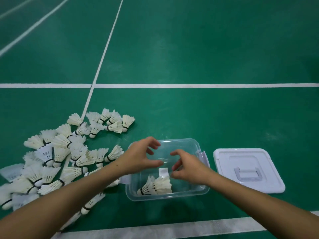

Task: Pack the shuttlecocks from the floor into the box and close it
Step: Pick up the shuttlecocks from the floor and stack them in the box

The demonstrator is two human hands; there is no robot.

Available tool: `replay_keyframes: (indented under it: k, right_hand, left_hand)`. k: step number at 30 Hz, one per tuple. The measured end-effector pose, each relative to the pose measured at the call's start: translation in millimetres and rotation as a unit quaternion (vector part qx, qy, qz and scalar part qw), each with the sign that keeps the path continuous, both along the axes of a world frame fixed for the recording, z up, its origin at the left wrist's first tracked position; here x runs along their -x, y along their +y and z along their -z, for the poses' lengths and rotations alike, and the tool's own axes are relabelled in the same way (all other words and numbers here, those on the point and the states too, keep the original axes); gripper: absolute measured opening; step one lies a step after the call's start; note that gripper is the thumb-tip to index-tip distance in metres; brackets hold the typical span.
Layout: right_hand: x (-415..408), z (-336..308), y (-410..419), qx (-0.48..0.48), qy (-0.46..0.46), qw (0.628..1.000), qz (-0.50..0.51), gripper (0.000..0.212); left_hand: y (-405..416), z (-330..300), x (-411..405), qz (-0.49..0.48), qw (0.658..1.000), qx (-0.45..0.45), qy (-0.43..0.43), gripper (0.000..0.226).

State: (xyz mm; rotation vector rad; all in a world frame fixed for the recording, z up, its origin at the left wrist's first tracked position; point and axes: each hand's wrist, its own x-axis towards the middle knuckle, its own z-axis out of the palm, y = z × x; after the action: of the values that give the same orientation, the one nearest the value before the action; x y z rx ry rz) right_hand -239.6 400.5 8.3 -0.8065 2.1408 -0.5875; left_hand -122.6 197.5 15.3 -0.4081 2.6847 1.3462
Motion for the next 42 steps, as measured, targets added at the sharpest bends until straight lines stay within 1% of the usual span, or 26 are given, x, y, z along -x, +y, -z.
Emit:
replay_keyframes:
  k: [2,4,8,12,15,17,20,23,26,28,30,32,34,35,38,42]
  right_hand:
    - [5.4,-29.0,-5.6,0.035,0.022,0.999,-0.019,0.066]
    - [12.1,-57.0,-19.0,0.068,0.050,0.996,-0.036,0.057]
    - [19.0,-95.1,-69.2,0.113,0.058,0.990,-0.064,0.048]
    - [10.8,-93.1,-131.6,0.135,0.049,0.985,-0.094,0.048]
    - [-3.3,-73.6,-172.3,0.146,0.026,0.983,-0.109,0.049]
    - [-12.0,-58.4,-192.9,0.138,0.029,0.981,-0.131,0.049]
    - [-18.6,-32.0,-217.3,0.114,0.038,0.979,-0.165,0.052]
    - [-17.4,-3.4,-238.7,0.067,0.052,0.978,-0.192,0.064]
    - [-14.5,19.9,-252.8,0.014,0.048,0.977,-0.207,0.079]
    - [-14.1,31.1,-258.2,-0.017,0.043,0.977,-0.210,0.086]
    - [-14.7,41.7,-261.7,-0.039,0.039,0.976,-0.209,0.091]
    - [-16.3,49.1,-264.9,-0.053,0.027,0.978,-0.202,0.095]
    - [-17.0,54.7,-268.6,-0.064,0.005,0.980,-0.188,0.095]
    - [-16.6,57.8,-270.5,-0.067,-0.005,0.981,-0.181,0.095]
    - [-13.7,63.7,-274.8,-0.074,-0.027,0.983,-0.165,0.090]
    - [-14.3,65.0,-276.6,-0.087,-0.042,0.982,-0.161,0.080]
  left_hand:
    - [-24.0,-20.7,-16.2,-0.047,0.997,0.002,0.059,0.047]
    - [-54.1,-29.8,-35.2,-0.096,0.992,0.021,0.075,0.041]
    - [-112.6,-18.4,-76.9,-0.166,0.983,0.068,0.028,0.041]
    - [-145.0,7.2,-103.0,-0.174,0.979,0.106,-0.021,0.049]
    - [-160.8,21.9,-106.7,-0.156,0.974,0.161,-0.047,0.057]
    - [-171.8,32.0,-106.8,-0.133,0.968,0.200,-0.068,0.062]
    - [-185.4,45.9,-105.6,-0.066,0.958,0.257,-0.103,0.069]
    - [-191.6,55.1,-100.7,0.006,0.937,0.325,-0.128,0.077]
    - [-197.4,63.7,-95.9,0.057,0.917,0.367,-0.148,0.084]
    - [-203.6,71.9,-95.6,0.082,0.907,0.383,-0.157,0.080]
    - [-208.5,79.0,-95.2,0.087,0.910,0.376,-0.152,0.072]
    - [-212.7,84.5,-93.9,0.085,0.916,0.368,-0.132,0.058]
    - [-217.0,90.8,-93.6,0.092,0.913,0.383,-0.104,0.042]
    - [-218.8,93.7,-93.5,0.096,0.910,0.391,-0.094,0.038]
    - [-221.5,98.6,-94.1,0.103,0.903,0.412,-0.070,0.037]
    - [-224.0,102.8,-94.1,0.127,0.902,0.411,-0.028,0.034]
